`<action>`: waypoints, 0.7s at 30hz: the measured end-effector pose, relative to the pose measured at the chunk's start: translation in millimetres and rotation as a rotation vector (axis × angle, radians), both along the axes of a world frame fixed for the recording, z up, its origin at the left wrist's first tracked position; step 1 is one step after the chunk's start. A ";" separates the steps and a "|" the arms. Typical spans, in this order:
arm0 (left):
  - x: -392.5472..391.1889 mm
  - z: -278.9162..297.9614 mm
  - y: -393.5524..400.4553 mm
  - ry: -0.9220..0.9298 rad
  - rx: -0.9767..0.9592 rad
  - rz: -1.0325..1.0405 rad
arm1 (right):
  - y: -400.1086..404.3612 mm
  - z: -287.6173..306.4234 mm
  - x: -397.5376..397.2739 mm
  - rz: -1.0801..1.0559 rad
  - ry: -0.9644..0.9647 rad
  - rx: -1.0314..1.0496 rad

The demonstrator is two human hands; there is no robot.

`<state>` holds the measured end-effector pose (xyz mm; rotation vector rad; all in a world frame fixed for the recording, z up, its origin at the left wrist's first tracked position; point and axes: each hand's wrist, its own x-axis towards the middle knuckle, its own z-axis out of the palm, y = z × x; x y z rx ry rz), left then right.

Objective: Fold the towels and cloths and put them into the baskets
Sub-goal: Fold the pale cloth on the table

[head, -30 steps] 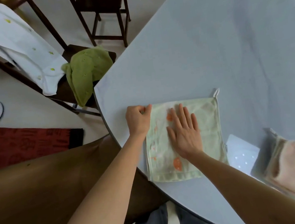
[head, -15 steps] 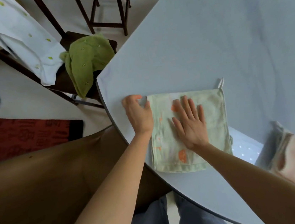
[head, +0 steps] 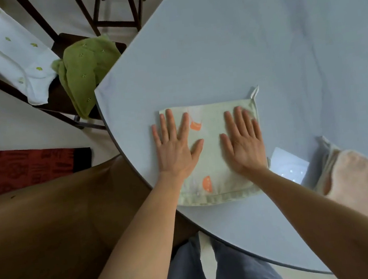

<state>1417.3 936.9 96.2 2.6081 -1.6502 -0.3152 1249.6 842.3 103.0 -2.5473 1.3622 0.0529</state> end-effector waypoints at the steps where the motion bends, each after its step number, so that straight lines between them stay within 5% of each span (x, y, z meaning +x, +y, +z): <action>1: -1.8 1.1 -0.2 -0.014 0.044 -0.016 | -1.4 -0.9 -8.8 -0.025 0.014 0.015; 5: -0.7 18.5 0.3 0.043 0.174 -0.003 | -4.2 7.0 -42.3 -0.016 0.034 0.045; 9: -17.5 37.3 39.9 0.001 -0.203 -0.490 | 25.4 28.1 -80.1 0.656 -0.104 -0.139; 12: -38.4 43.0 74.8 0.051 -0.132 -0.719 | 39.8 30.0 -101.9 0.917 -0.063 -0.185; 21: -84.9 60.1 68.5 -0.032 0.176 -0.455 | 41.8 34.5 -83.9 0.633 -0.028 -0.109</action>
